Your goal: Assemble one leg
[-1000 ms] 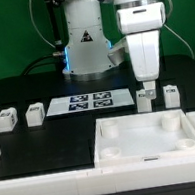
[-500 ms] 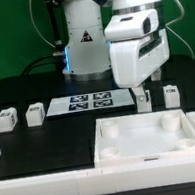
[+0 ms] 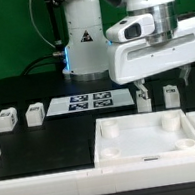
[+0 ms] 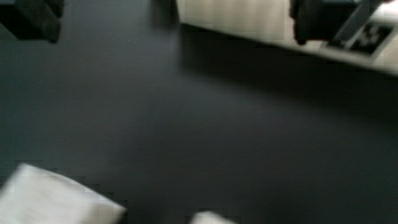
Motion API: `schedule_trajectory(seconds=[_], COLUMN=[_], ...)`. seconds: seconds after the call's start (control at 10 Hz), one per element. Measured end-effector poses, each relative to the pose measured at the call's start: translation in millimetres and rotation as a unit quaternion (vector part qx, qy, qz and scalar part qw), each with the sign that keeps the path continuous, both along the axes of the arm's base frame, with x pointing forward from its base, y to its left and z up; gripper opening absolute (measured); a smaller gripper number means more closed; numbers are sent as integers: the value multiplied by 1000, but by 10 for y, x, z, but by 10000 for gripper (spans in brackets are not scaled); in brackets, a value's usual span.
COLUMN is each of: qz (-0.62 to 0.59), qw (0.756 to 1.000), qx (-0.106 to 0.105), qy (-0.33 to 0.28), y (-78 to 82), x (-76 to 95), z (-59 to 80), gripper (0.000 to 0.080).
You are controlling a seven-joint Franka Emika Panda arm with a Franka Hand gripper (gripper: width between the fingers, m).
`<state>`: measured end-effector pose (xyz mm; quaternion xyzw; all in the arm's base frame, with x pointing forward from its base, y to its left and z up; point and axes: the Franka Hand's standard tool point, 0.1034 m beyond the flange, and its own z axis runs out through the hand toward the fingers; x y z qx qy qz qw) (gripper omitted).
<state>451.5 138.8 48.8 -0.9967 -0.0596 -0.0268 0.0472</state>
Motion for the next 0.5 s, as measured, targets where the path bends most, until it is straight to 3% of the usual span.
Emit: schedule_trajectory(seconds=[0.2, 0.5], qz=[-78, -69], qw=[997, 997], qx=[13, 7], qy=[3, 25], y=[207, 195], x=[-74, -105], z=[-21, -37], gripper=[649, 649])
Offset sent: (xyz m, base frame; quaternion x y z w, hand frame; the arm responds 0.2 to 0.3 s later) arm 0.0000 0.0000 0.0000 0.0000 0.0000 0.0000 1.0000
